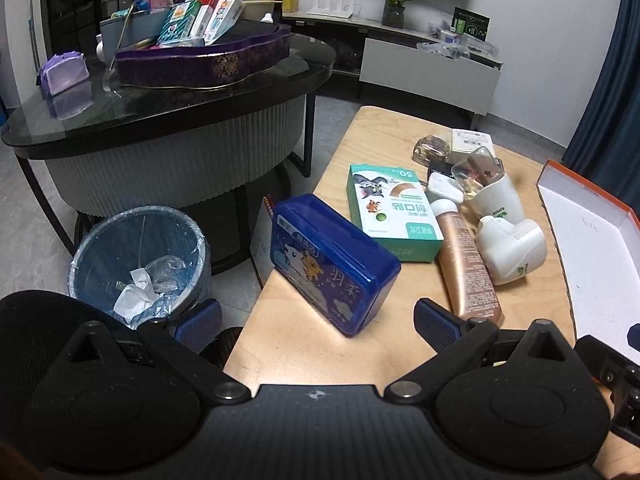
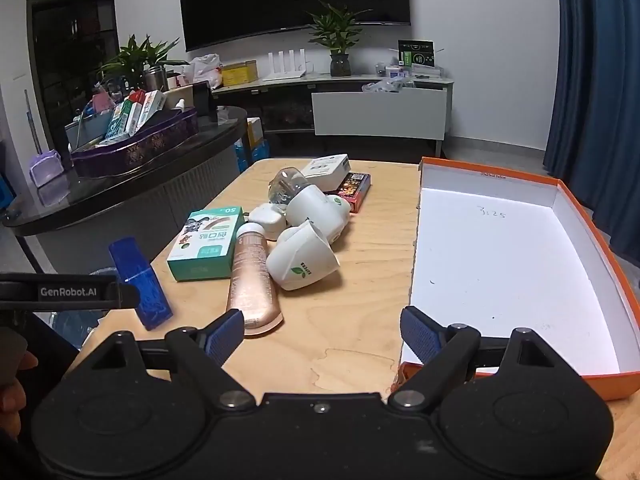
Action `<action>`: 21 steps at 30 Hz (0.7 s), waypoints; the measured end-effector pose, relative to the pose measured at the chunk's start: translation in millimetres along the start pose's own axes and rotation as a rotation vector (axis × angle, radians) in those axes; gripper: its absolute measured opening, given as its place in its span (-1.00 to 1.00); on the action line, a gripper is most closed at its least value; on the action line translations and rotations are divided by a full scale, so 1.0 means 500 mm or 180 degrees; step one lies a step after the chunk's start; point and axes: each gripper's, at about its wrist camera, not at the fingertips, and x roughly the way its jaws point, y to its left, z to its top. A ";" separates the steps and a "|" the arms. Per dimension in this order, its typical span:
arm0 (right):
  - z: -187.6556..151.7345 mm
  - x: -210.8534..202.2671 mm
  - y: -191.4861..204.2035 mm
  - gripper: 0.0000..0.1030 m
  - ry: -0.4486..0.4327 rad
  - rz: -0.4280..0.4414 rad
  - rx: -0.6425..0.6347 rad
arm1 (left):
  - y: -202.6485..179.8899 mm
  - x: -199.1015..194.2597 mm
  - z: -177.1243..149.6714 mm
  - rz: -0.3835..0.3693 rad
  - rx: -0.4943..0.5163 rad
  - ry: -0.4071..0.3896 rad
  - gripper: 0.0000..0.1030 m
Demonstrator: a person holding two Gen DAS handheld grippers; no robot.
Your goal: Organize rigid objects
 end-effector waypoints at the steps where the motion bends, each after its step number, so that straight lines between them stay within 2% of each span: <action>1: 0.000 0.000 0.001 0.94 0.0004 0.0016 0.0002 | 0.000 0.001 0.000 0.0004 -0.0002 0.0002 1.00; 16: -0.005 0.017 0.011 0.94 0.0085 0.0093 -0.0017 | 0.016 0.013 0.008 0.0021 -0.0123 0.0083 1.00; 21: -0.010 0.013 0.014 0.94 0.0035 0.0115 -0.0026 | 0.014 0.015 0.007 0.0037 -0.0110 0.0095 1.00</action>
